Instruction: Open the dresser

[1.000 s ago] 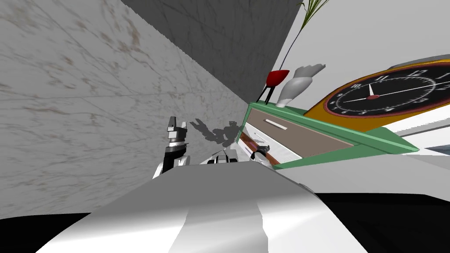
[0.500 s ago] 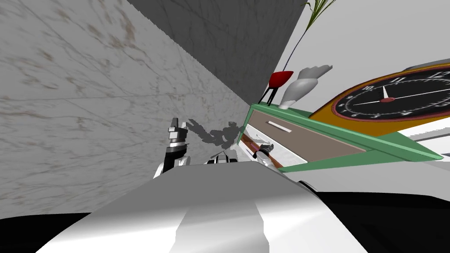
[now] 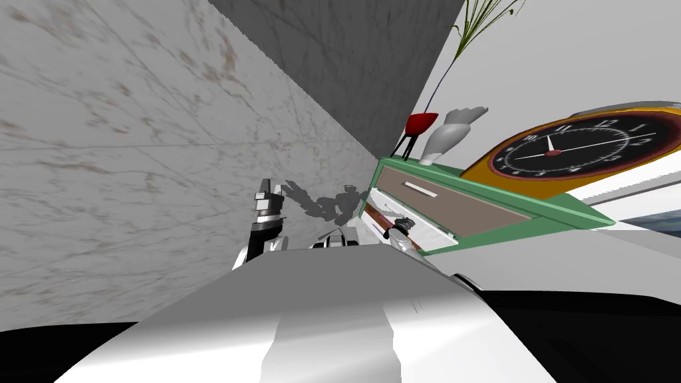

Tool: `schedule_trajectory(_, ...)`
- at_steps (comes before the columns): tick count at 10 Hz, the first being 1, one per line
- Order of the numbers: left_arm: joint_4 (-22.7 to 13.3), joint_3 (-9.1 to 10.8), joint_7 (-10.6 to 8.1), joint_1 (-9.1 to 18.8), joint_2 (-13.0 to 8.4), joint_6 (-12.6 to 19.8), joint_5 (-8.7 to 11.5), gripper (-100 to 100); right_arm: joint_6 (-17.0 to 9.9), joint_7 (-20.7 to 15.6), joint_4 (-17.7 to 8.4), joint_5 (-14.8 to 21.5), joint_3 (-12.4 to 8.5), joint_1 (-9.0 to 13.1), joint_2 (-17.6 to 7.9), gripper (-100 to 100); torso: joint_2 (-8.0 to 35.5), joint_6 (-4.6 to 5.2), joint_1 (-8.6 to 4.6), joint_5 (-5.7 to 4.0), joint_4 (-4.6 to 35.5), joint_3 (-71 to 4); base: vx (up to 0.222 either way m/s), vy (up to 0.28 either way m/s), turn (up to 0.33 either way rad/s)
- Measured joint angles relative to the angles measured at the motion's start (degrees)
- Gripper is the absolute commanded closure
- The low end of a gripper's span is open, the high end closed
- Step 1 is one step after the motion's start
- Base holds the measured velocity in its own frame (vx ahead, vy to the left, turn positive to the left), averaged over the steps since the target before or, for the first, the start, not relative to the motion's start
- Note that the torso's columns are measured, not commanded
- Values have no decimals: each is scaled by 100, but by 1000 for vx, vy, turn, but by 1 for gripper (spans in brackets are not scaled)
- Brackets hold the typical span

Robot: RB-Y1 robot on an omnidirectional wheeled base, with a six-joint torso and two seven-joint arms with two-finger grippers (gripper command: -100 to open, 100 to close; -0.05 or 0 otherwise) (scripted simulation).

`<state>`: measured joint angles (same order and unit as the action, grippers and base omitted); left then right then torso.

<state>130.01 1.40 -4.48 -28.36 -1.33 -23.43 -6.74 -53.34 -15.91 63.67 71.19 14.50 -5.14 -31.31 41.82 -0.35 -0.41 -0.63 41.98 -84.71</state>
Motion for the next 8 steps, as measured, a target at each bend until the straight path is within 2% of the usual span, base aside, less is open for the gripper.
schedule_trajectory(3, 0, 1, 0, -1, -1, 0, 0, 0, 20, -91, 63, -41, -10, 1, -10, 100, -10, 11, -17, 19, 7, -12, -72, 121, -24)
schedule_trajectory(5, 0, 0, 0, -1, 0, 0, 0, 0, -6, -121, 88, -31, -11, 5, -22, 100, 7, 11, 18, 7, -1, 3, -64, 162, -18)
schedule_trajectory(6, 0, 0, 0, -1, 0, 0, 0, 0, -13, -176, 150, -61, -13, -30, -16, -100, 4, 4, 12, 7, 0, 0, -61, 132, -61)
schedule_trajectory(7, 0, 1, 0, -1, -1, 0, 0, 0, 54, -321, 229, -206, -83, -2, -110, -100, 6, 14, 1, 30, 13, -4, -29, 85, -56)
schedule_trajectory(8, -4, -10, -2, -6, -4, 0, -2, 0, 178, -386, 139, -297, -138, 105, -217, -100, 10, 20, 12, 44, 22, -6, -25, 74, -51)
